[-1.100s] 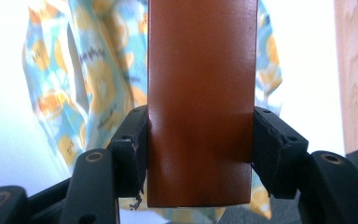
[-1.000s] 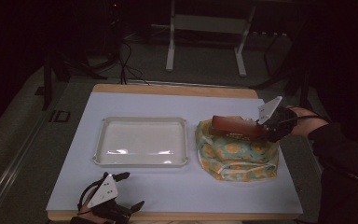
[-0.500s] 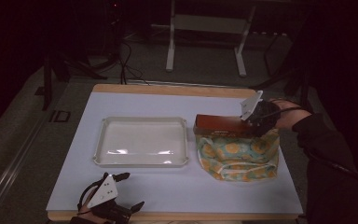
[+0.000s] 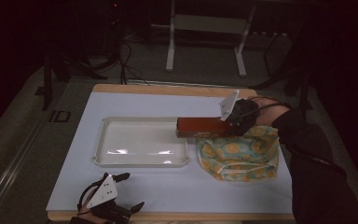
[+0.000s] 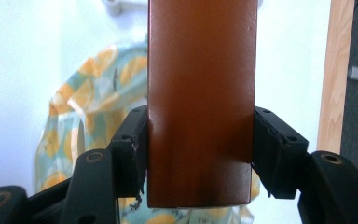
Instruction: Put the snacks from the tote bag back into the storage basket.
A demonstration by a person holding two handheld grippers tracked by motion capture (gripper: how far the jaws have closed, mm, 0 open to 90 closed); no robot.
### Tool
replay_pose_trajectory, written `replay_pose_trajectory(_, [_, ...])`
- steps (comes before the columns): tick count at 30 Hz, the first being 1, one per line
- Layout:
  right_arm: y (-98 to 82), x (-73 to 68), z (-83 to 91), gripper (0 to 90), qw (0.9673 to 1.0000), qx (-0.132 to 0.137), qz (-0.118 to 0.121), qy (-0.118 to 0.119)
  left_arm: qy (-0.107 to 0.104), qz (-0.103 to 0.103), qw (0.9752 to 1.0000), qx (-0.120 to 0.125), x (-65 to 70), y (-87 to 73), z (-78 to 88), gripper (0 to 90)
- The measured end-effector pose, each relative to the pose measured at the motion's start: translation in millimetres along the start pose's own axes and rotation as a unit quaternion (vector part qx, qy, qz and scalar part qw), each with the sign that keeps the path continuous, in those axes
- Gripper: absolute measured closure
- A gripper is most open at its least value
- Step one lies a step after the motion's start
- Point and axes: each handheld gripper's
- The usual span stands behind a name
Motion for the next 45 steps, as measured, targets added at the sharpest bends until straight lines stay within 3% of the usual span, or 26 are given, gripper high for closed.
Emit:
replay_pose_trajectory(21, [56.8, 6.6, -14.7, 43.2, 0.9982, 0.051, 0.031, 0.005, -0.003, -0.005, 1.0, 0.001, 0.5, 0.4, 0.0, 0.0])
replay_pose_trajectory(25, [65.1, 11.1, -15.0, 43.1, 0.9962, 0.08, 0.033, 0.005, -0.005, -0.004, 1.0, 0.001, 0.7, 0.7, -0.5, 0.0])
replay_pose_trajectory(35, [83.5, 14.6, -17.3, 43.2, 0.9931, 0.109, 0.041, 0.001, -0.007, -0.006, 1.0, 0.003, 0.8, 1.0, -0.2, 0.0])
replay_pose_trajectory(45, [101.3, 16.0, -43.2, 43.2, 0.9908, 0.13, 0.037, 0.005, -0.008, -0.009, 0.9999, 0.005, 1.5, 1.2, 0.9, 0.0])
Point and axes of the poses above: each handheld gripper's, and its own axes: z roughly backward along the jaws, y roughly out of its top, x roughly to its right, and after that the axes turned 4 degrees about z, right-handed
